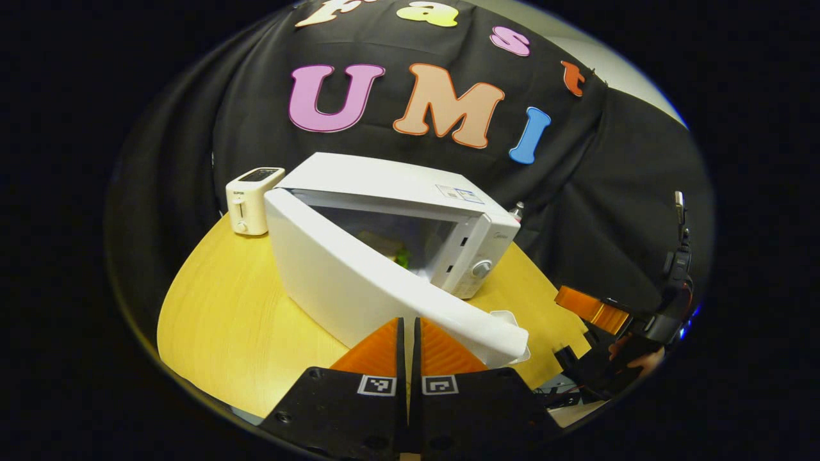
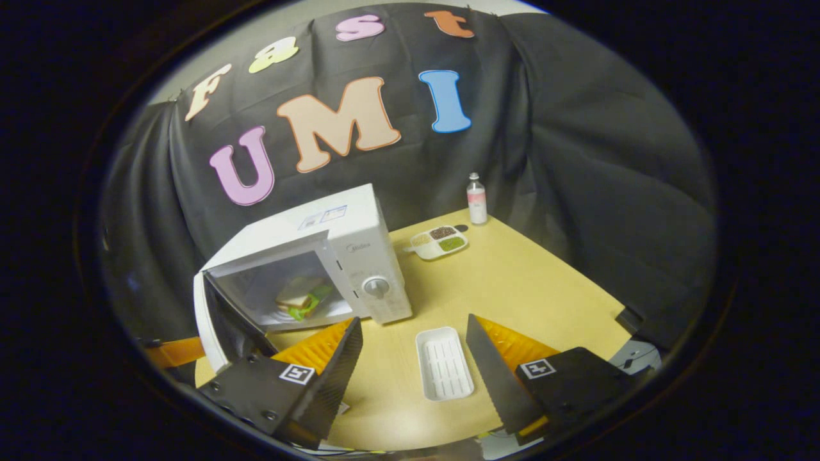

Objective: Open the microwave oven with the left hand, put the food in, and close the microwave oven.

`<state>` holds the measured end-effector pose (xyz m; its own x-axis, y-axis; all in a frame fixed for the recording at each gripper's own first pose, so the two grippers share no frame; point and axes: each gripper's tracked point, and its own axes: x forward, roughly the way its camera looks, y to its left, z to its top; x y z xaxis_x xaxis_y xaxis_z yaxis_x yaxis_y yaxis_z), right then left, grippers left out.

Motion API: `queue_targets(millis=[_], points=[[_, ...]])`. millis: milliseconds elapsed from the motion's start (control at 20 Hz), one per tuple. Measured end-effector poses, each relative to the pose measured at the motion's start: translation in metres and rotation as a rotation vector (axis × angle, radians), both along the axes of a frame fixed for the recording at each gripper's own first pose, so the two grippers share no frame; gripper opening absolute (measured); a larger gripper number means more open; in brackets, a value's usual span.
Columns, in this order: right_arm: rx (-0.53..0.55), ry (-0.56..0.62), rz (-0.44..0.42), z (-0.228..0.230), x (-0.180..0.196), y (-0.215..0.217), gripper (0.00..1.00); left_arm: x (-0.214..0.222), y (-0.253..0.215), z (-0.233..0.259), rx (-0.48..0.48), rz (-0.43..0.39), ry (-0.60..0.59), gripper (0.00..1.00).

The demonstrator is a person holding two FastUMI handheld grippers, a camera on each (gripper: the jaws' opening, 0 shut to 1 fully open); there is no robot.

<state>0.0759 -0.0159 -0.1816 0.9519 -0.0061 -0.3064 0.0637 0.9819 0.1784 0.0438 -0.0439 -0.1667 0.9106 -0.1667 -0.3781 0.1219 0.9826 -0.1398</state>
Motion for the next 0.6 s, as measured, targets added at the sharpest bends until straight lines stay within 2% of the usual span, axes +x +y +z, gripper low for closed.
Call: queue_targets(millis=[100,150,600], points=[[-0.009,-0.011,0.01,0.004,0.006,-0.003,1.0,0.009,-0.013,-0.001,-0.004,-0.013,0.003,0.01],[-0.022,-0.019,0.015,0.007,0.01,-0.006,0.92,0.014,-0.016,-0.001,-0.004,-0.01,0.001,0.01],[-0.064,-0.105,0.064,0.033,0.038,-0.02,0.92,0.065,-0.061,0.009,-0.033,-0.01,-0.04,0.0]])
